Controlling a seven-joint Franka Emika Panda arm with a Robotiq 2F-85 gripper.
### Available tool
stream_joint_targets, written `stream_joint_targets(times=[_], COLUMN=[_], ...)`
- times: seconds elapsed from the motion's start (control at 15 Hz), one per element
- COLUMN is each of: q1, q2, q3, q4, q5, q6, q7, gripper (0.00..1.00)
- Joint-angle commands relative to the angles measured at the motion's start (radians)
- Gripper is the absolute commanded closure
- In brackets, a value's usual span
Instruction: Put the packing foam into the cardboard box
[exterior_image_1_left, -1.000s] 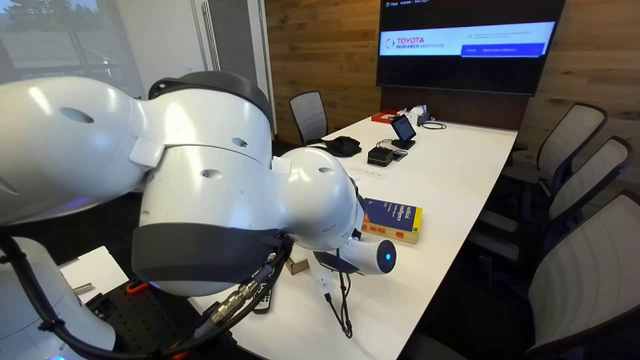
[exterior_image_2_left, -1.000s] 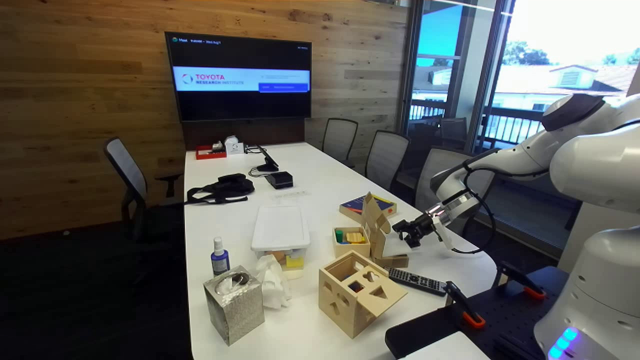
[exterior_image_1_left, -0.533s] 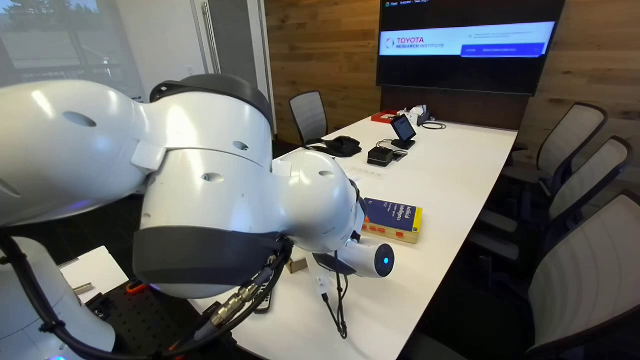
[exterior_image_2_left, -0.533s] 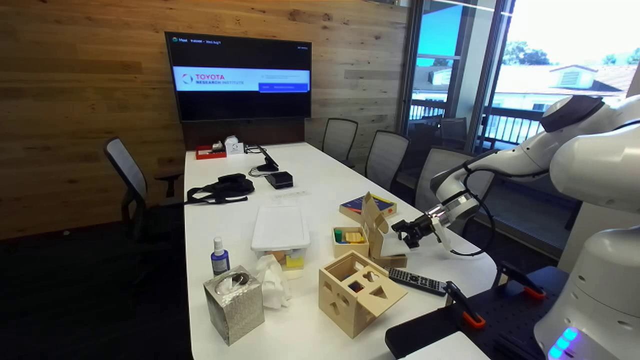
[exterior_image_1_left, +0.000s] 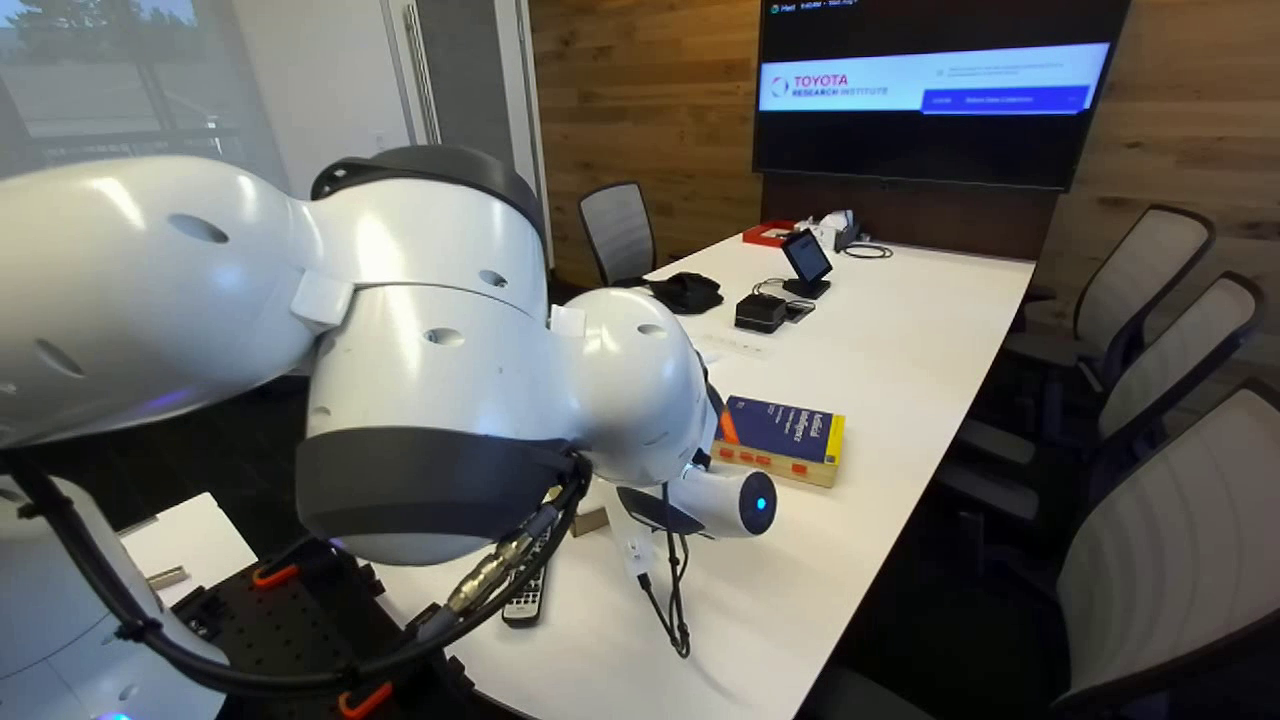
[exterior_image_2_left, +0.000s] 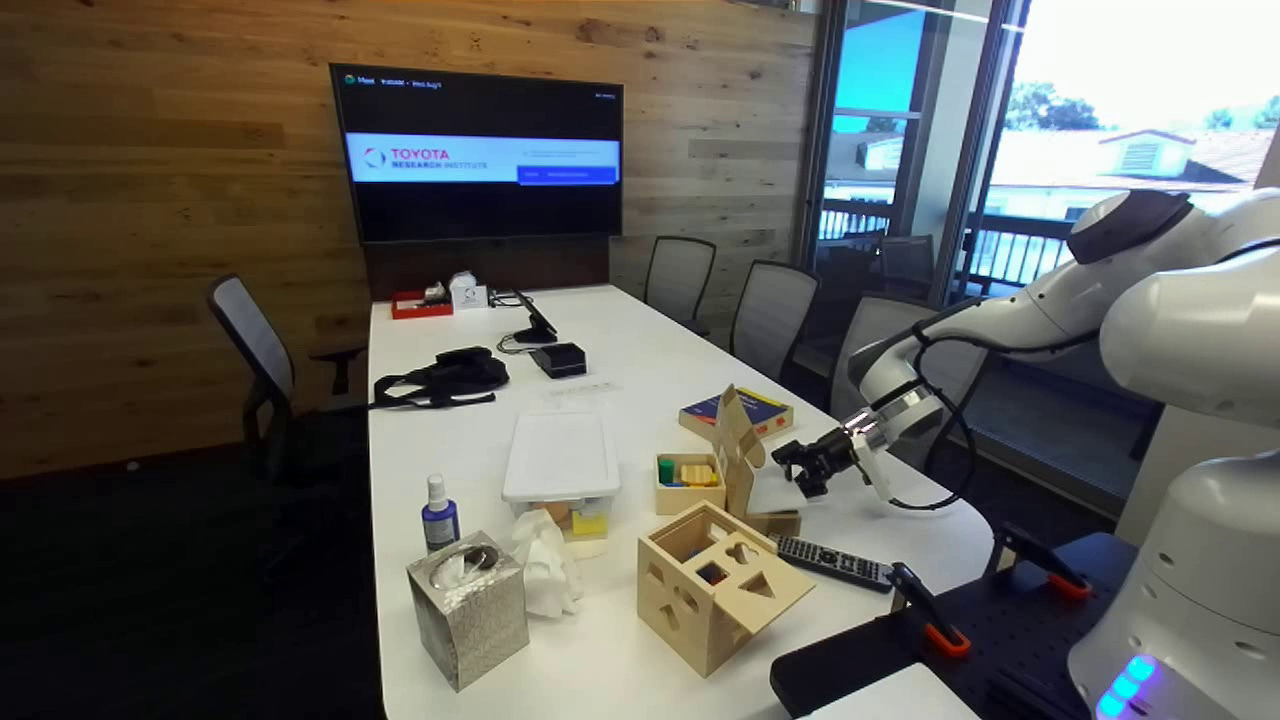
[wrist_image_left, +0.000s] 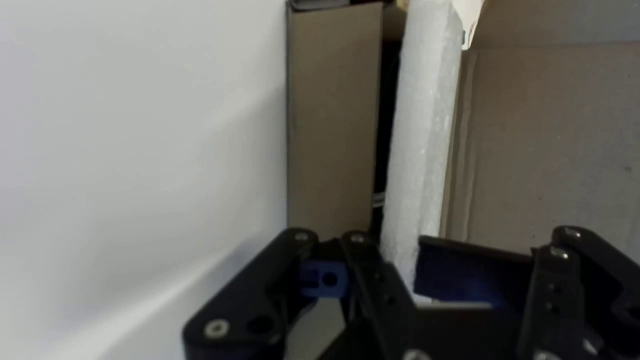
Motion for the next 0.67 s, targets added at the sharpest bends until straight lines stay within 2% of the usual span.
stream_joint_targets(times=[0.0, 0.6], q1=[0.047, 0.05], q2=[-0.016, -0.028], q3=[-0.014, 0.0], q4=[0.001, -0.005], q5=[0.018, 0.023], q6=[0.008, -0.019], q7=[-0.008, -0.019], gripper=[0.68, 0.04])
